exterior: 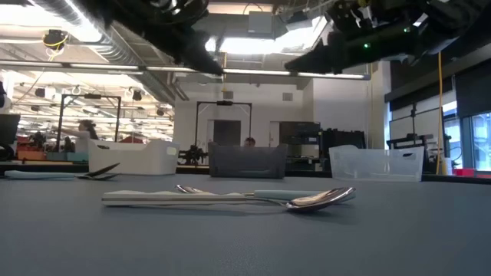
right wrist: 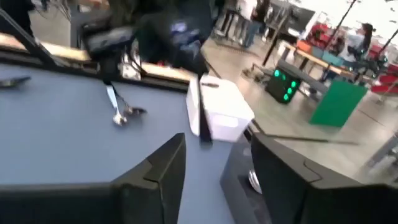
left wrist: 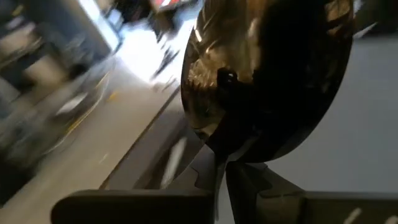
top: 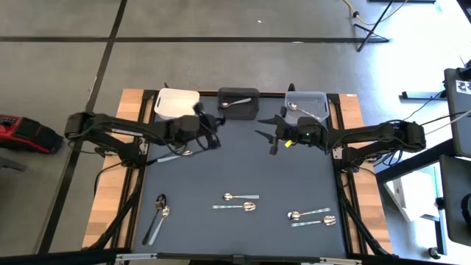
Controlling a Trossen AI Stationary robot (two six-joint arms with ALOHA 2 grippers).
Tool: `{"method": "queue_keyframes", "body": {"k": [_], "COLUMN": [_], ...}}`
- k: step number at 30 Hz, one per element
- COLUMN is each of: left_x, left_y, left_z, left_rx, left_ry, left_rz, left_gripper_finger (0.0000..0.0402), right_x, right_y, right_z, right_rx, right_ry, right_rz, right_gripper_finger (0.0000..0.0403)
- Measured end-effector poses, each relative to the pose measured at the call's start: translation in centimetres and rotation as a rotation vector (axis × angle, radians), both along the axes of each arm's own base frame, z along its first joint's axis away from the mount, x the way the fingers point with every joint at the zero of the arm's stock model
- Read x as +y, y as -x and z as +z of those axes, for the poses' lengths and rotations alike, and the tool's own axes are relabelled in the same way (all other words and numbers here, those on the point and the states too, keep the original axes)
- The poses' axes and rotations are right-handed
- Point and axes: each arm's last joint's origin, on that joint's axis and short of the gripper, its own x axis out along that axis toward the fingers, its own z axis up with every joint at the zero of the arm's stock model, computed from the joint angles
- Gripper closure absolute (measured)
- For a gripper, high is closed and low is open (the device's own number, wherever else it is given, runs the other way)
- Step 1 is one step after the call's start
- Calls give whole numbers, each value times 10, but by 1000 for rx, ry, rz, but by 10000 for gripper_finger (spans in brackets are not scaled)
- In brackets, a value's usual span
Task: Sort silverware by color (type)
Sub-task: Put the top middle black spoon into the white bin
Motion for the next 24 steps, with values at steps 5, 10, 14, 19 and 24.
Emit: {"method": "queue_keyframes", "body": {"k": [5, 10, 14, 19, 24], "left_x": [19, 50, 76, 104, 117], "left_y": [21, 40, 54, 70, 77], "left_z": [27, 28, 19, 4, -18], "left_rx": [243, 396, 500, 599, 676], "left_ry": [40, 22, 26, 56, 123], "left_rz": [190, 352, 428, 483, 482], "left_gripper_finger": [389, 389, 388, 380, 378], "right_x": [0, 0, 0, 0, 0], "right_y": [1, 0, 0, 0, 0], "right_z": [-6, -8, -8, -8, -9], "right_rx": [62, 79, 80, 80, 88], "right_ry": [-3, 14, 14, 15, 15], "right_rz": [2, 6, 7, 4, -1], "right_gripper_finger": [227, 228, 228, 228, 228]}}
